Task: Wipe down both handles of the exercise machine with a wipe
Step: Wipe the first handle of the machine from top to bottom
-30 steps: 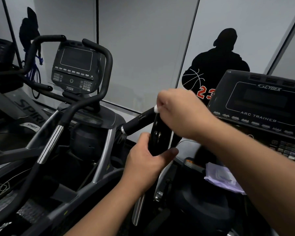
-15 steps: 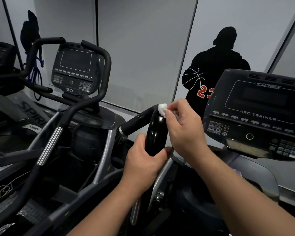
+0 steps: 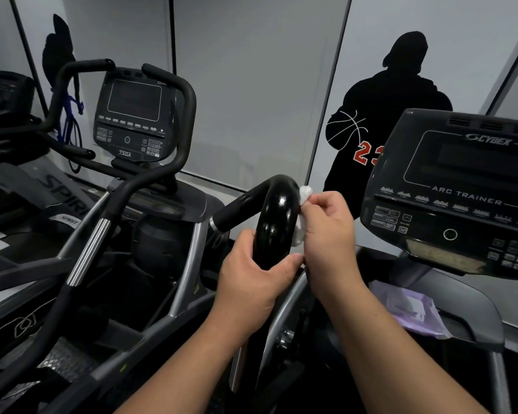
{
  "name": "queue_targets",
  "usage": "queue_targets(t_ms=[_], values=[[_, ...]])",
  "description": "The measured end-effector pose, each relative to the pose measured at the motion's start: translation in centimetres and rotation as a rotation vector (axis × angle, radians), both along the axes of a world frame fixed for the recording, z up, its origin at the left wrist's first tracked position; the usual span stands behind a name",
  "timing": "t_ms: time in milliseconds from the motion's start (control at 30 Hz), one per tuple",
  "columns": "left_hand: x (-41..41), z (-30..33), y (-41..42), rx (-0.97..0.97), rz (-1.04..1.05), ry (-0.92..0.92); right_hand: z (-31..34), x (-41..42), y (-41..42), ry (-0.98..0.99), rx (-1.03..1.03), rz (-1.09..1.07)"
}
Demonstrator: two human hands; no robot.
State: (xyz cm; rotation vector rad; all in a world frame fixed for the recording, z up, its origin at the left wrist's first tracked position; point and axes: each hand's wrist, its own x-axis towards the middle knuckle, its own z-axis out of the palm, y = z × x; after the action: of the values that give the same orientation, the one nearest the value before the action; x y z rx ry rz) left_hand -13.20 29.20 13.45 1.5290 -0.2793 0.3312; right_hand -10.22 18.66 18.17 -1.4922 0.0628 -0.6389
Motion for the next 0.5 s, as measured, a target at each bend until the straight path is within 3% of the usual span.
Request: queue_targets(t_ms=[133, 500], values=[[0.2, 0.0, 0.0, 0.013, 0.005, 0.012, -0.2, 0.1, -0.1, 0.044, 0.140, 0.122], [0.5, 0.2, -0.2, 0.014, 0.011, -0.012, 0.8, 0.0, -0.9, 0.021, 0.176, 0.152]])
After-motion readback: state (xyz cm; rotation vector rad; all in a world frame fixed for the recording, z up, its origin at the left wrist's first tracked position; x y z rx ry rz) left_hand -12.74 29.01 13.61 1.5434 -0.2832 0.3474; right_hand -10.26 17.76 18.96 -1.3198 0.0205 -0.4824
